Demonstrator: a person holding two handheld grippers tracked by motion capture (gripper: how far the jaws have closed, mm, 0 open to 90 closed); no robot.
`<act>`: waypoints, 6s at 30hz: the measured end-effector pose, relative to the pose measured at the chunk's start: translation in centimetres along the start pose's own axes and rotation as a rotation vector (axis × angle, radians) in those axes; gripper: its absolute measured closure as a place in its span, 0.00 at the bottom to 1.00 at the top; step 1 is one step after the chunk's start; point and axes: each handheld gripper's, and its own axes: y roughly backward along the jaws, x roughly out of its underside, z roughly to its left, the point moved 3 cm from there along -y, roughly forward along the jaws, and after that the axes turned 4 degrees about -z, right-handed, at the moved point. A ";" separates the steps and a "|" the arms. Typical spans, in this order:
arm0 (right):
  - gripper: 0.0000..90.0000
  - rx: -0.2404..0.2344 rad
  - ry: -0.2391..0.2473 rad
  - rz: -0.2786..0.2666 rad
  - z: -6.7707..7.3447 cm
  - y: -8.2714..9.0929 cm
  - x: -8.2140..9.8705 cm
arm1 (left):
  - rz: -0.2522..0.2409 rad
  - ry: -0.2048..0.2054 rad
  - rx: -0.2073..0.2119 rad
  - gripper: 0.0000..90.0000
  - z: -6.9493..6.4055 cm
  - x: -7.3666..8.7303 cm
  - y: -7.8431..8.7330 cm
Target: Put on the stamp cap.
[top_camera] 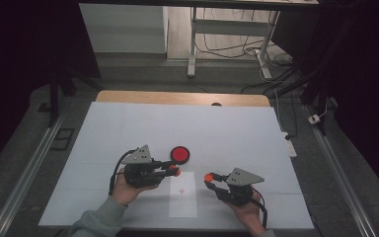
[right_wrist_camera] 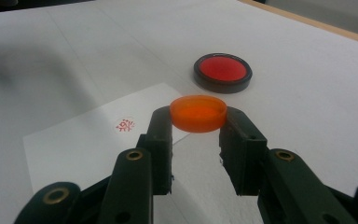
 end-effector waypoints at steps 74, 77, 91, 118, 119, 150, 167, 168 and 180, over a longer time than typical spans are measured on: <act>0.72 -0.130 0.002 -0.021 3.8 -5.4 -2.5 | 0.032 0.003 0.015 0.80 -0.1 0.3 -1.1; 0.72 -0.132 0.004 -0.020 3.9 -5.5 -2.6 | 0.035 0.003 0.017 0.80 -0.2 0.4 -1.2; 0.72 -0.133 0.007 -0.034 4.0 -5.6 -3.0 | 0.042 0.002 0.021 0.80 -0.2 0.5 -1.4; 0.72 -0.132 0.003 -0.046 4.0 -5.5 -3.1 | 0.051 0.001 0.020 0.80 -0.2 0.8 -1.7; 0.72 -0.132 0.004 -0.046 4.0 -5.5 -3.1 | 0.053 -0.002 0.019 0.80 -0.2 0.8 -1.7; 0.73 -0.120 0.032 -0.045 4.1 -5.4 -3.1 | 0.053 0.011 0.036 0.80 0.0 1.0 -1.9; 0.73 -0.100 0.049 -0.032 4.2 -5.3 -2.9 | 0.050 0.011 0.027 0.81 -0.2 1.3 -2.4; 0.73 -0.100 0.050 -0.031 4.2 -5.3 -2.9 | 0.049 0.008 0.025 0.81 -0.2 1.4 -2.4; 0.73 -0.105 0.040 -0.010 4.0 -5.3 -2.6 | 0.057 -0.028 -0.014 0.81 -0.8 1.7 -3.0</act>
